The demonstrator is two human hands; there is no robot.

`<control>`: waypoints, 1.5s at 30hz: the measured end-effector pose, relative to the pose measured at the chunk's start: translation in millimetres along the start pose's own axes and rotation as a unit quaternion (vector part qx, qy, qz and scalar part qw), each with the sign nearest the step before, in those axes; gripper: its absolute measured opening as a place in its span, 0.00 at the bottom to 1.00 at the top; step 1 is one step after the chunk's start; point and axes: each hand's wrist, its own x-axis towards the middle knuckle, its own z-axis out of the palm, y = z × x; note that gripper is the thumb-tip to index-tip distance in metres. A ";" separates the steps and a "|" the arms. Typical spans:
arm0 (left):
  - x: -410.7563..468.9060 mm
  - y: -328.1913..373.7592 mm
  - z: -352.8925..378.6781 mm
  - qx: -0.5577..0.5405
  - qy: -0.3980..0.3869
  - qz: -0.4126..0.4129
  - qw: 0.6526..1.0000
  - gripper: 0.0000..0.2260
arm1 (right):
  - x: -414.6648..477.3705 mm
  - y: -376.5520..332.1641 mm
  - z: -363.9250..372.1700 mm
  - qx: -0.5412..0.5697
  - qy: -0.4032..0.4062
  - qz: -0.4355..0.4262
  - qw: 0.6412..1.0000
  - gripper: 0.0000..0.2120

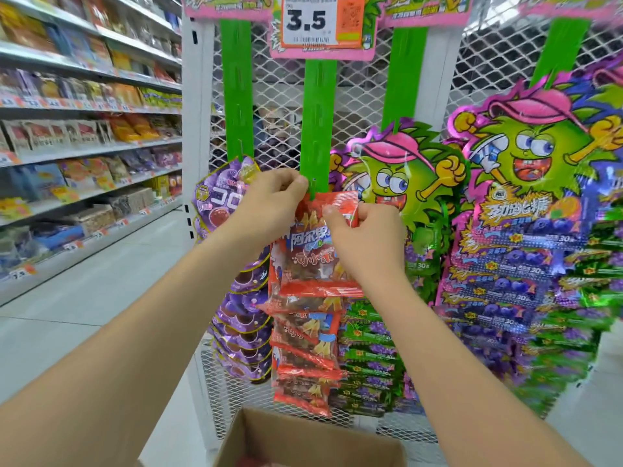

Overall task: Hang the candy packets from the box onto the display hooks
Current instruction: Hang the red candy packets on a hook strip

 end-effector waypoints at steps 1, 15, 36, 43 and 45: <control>-1.7 -3.4 1.2 0.035 0.017 0.033 0.999 0.12 | -4.8 0.8 -1.1 -0.025 0.019 -0.023 0.999 0.27; -163.9 -150.1 24.3 0.280 -0.155 0.090 0.943 0.05 | -161.2 152.4 46.5 -0.141 -0.444 -0.046 0.884 0.09; -316.8 -386.3 71.7 0.321 -0.406 -0.291 0.804 0.06 | -452.2 361.6 235.1 0.006 -0.440 0.581 0.685 0.07; -318.3 -394.5 75.1 0.329 -0.371 -0.316 0.809 0.10 | -434.6 364.7 227.7 0.023 -0.389 0.640 0.662 0.06; -318.4 -390.9 76.7 0.323 -0.363 -0.344 0.803 0.12 | -410.8 341.6 210.9 0.056 -0.356 0.639 0.680 0.07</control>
